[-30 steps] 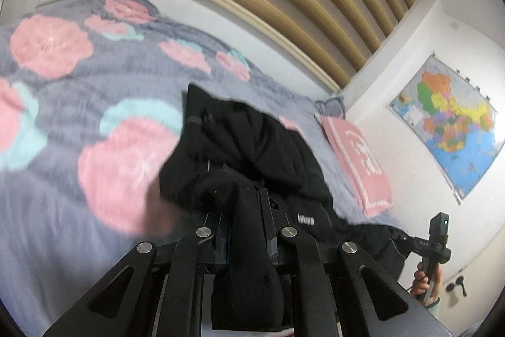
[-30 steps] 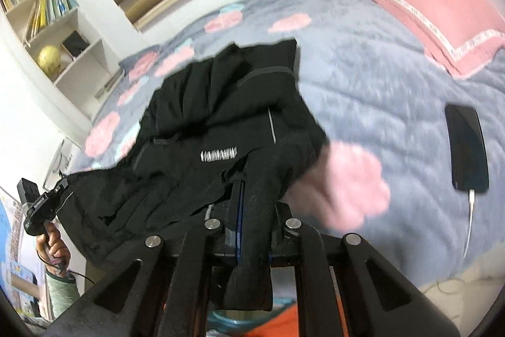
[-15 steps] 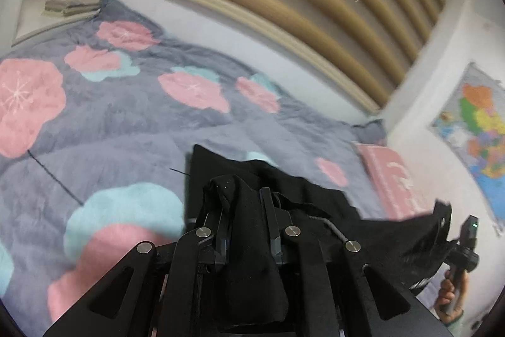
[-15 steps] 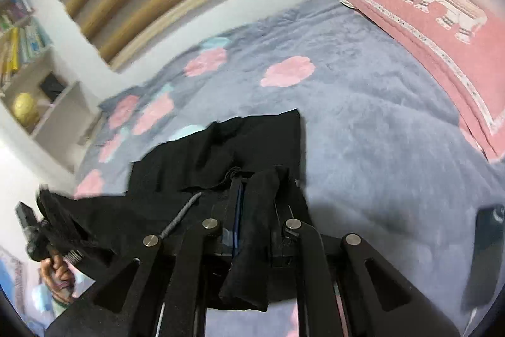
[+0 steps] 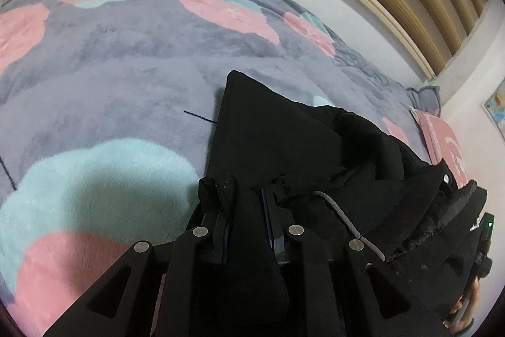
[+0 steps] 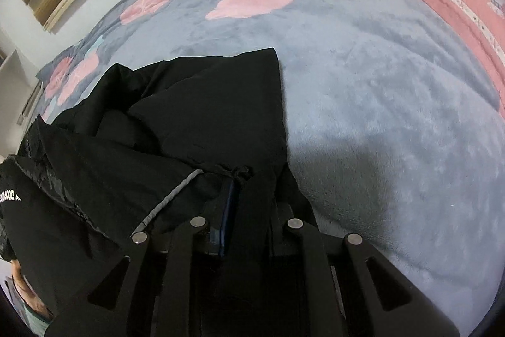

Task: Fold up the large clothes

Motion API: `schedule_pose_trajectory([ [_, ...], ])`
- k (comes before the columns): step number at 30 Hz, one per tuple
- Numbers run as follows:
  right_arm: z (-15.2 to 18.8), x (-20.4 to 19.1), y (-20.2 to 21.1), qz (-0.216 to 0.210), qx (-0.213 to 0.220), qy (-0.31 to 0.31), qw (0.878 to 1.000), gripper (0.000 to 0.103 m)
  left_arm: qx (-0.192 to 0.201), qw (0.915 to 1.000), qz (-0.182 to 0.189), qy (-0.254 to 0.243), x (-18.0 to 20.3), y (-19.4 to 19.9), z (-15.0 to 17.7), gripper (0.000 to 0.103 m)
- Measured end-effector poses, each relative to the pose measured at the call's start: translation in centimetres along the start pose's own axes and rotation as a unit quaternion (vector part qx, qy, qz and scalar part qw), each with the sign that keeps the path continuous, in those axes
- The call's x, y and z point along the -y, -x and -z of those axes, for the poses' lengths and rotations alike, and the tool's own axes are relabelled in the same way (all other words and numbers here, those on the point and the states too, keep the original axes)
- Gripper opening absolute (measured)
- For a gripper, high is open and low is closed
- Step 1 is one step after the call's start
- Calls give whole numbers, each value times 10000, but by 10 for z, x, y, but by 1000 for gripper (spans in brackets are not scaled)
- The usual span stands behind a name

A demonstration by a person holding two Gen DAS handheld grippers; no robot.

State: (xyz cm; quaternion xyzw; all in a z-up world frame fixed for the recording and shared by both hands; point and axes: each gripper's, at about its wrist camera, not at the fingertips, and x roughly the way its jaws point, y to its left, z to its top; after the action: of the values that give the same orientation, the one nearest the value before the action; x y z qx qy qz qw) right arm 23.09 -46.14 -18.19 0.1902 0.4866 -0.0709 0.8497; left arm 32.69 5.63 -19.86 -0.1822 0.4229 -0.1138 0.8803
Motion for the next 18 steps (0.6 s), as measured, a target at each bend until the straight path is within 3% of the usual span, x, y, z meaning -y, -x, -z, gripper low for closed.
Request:
schedule_pose_trajectory([
  [6,0,3,36,-207,-18,111,9997,28,-64,9979,615,-198,-1,43,-2,31],
  [9,5,9,81,-587,222,178,9979,44,309,9911,1151,-588,-3,99,-5,53],
  [12,12,17,128,-562,789,290,9949,63,400,9813,1829,-447,-17,136,-10,67],
  [13,14,19,139,-573,950,308,9933,71,517,9811,1817,-422,-20,145,-11,77],
  [14,15,21,147,-559,1079,334,9920,73,688,9825,1673,-437,-22,154,-11,81],
  [18,11,14,143,-455,1102,631,9909,73,941,9808,1636,-488,-26,163,-12,81],
])
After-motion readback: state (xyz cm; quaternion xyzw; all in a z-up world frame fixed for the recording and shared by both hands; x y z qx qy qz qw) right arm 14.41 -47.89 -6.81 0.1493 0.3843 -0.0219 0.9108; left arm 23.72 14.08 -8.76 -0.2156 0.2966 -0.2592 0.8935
